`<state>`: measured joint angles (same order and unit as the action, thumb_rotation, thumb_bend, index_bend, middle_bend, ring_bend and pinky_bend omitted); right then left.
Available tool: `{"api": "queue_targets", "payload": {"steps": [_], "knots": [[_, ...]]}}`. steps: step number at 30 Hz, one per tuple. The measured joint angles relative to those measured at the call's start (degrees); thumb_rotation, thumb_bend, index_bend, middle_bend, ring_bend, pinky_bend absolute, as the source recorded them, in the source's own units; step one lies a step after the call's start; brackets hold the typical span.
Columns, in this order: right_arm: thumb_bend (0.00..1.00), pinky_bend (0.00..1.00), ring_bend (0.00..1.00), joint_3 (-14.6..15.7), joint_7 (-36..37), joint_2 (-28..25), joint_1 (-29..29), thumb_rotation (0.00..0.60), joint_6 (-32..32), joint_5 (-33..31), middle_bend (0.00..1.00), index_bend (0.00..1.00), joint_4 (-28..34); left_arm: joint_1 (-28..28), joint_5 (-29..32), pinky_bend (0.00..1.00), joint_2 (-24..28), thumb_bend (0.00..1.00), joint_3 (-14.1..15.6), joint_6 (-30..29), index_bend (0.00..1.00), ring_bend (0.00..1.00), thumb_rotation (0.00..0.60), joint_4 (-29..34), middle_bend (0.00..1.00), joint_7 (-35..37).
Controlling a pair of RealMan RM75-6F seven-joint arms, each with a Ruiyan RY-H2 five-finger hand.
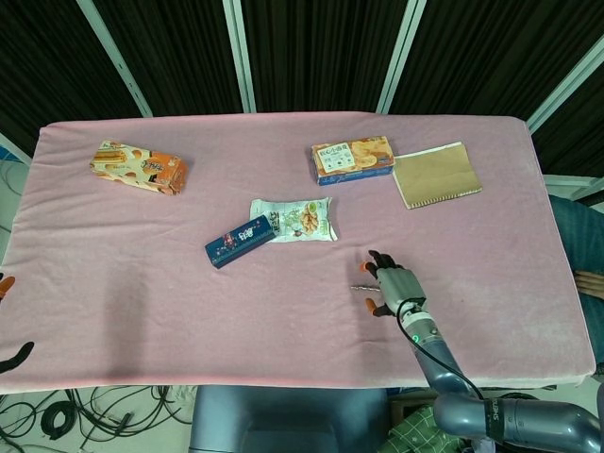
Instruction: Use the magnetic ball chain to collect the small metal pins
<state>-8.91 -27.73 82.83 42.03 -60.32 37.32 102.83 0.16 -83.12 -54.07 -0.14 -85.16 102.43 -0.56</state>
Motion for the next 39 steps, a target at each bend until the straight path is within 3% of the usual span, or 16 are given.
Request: {"api": "queue_targets", "payload": {"steps": [13,22,26,31,35,39], "knots": [[0.26,0.20,0.01,-1.5,2.9,-4.8,-1.4,0.600,-2.6,4.3,0.00,0.00,3.5,0.1,0.0,0.00,0.1,0.22,-0.1,-0.2,0.07,0.00,0.600,0.0,0.01,0.3],[0.20,0.20,0.01,-0.6,5.7,-17.8,-7.3,0.600,-8.0,11.1,0.00,0.00,15.7,0.0,-0.1,0.00,0.1,0.22,0.0,0.1,0.07,0.00,0.600,0.0,0.01,0.3],[0.17,0.20,0.01,1.9,7.3,-23.6,-11.8,0.600,-11.4,18.6,0.00,0.00,19.9,-0.2,-0.2,0.00,0.0,0.22,0.1,0.4,0.07,0.00,0.600,0.1,0.02,0.0],[0.17,0.20,0.01,6.9,8.7,-26.4,-18.2,0.600,-16.6,32.3,0.00,0.00,20.8,-0.2,-0.9,0.00,-0.3,0.22,0.4,0.3,0.05,0.00,0.600,0.2,0.01,-0.4],[0.17,0.20,0.01,10.6,9.6,-26.4,-24.9,0.600,-24.5,43.9,0.00,0.00,18.8,-0.1,-1.5,0.00,-0.4,0.22,0.7,0.1,0.03,0.00,0.600,0.3,0.01,-0.7],[0.17,0.20,0.01,12.4,10.2,-24.1,-29.5,0.600,-30.7,50.2,0.00,0.00,13.1,0.1,-3.3,0.00,-0.3,0.22,1.6,0.0,0.02,0.00,0.600,0.7,0.01,-0.8]]}}
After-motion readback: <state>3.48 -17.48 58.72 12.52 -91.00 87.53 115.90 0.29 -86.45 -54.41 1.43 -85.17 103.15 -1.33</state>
